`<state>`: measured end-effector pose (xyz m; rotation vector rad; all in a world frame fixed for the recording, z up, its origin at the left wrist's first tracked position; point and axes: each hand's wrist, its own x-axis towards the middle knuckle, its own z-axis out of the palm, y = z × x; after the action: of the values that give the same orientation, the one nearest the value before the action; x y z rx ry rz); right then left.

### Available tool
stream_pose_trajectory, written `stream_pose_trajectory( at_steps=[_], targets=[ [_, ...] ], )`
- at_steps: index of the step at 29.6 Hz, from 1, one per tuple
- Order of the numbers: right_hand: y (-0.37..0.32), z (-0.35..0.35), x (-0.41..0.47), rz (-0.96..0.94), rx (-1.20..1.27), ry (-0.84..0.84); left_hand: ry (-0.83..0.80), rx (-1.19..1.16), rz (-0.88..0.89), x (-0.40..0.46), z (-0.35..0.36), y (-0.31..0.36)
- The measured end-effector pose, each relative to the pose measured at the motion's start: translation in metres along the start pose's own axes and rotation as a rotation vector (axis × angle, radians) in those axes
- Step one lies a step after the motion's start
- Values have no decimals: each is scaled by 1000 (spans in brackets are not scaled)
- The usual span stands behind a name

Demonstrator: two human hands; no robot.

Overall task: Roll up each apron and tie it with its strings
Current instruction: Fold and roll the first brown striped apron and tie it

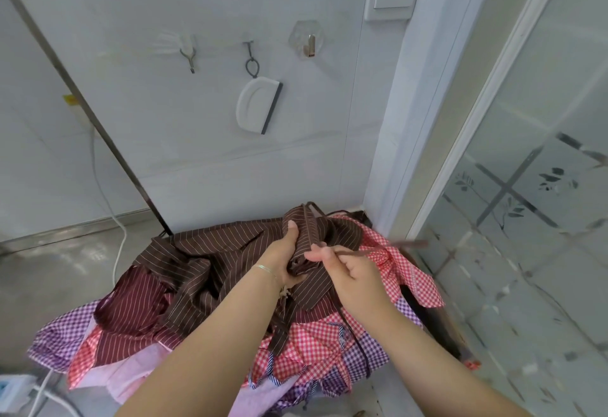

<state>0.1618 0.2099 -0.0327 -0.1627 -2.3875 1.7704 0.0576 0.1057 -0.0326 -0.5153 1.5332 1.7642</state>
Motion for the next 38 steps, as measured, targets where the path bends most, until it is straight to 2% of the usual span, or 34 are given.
stream_pose_trajectory(
  at_steps=[5,10,12,13,15,17,19,20,21,22,23,24,25,26,28,30,32,34,36,38],
  targets=[
    [6,-6,2,42,74,-17,-75,165,127,9,-5,-4],
    [6,-8,1,40,47,-66,-199,109,125,14,-8,-5],
    [4,-8,0,68,68,-90,-182,96,154,18,-7,-7],
    [3,-7,-1,94,145,-85,-155,85,186,21,-8,-8],
    [5,-5,-2,264,410,-61,-111,88,241,26,-11,-6],
    [15,-5,-6,526,535,-181,-114,144,270,26,-17,1],
    [23,-15,-7,757,214,-517,-170,228,282,23,-25,11],
    [23,-22,-2,769,-19,-616,-205,274,288,20,-28,16],
    [17,-29,7,713,-194,-592,-236,321,294,17,-32,21],
    [11,-36,18,611,-307,-441,-269,364,297,13,-34,26],
    [3,-44,31,481,-367,-221,-309,394,294,7,-35,29],
    [-6,-53,43,336,-400,-7,-355,412,284,2,-35,33],
    [-16,-59,55,199,-403,130,-406,417,268,-3,-34,35],
    [-23,-65,67,99,-370,169,-448,420,254,-8,-34,37],
    [-31,-67,80,29,-272,67,-495,417,234,-13,-32,40],
    [-31,-64,86,89,-252,-55,-503,396,221,-12,-32,41],
    [-23,-62,86,110,-293,-51,-461,375,213,-8,-32,40],
    [-17,-59,84,125,-370,-55,-340,321,205,2,-35,37],
    [-19,-54,77,60,-670,-199,-201,362,257,11,-38,34],
    [-33,-43,71,-121,-1042,-419,-113,608,358,13,-35,35]
  ],
)
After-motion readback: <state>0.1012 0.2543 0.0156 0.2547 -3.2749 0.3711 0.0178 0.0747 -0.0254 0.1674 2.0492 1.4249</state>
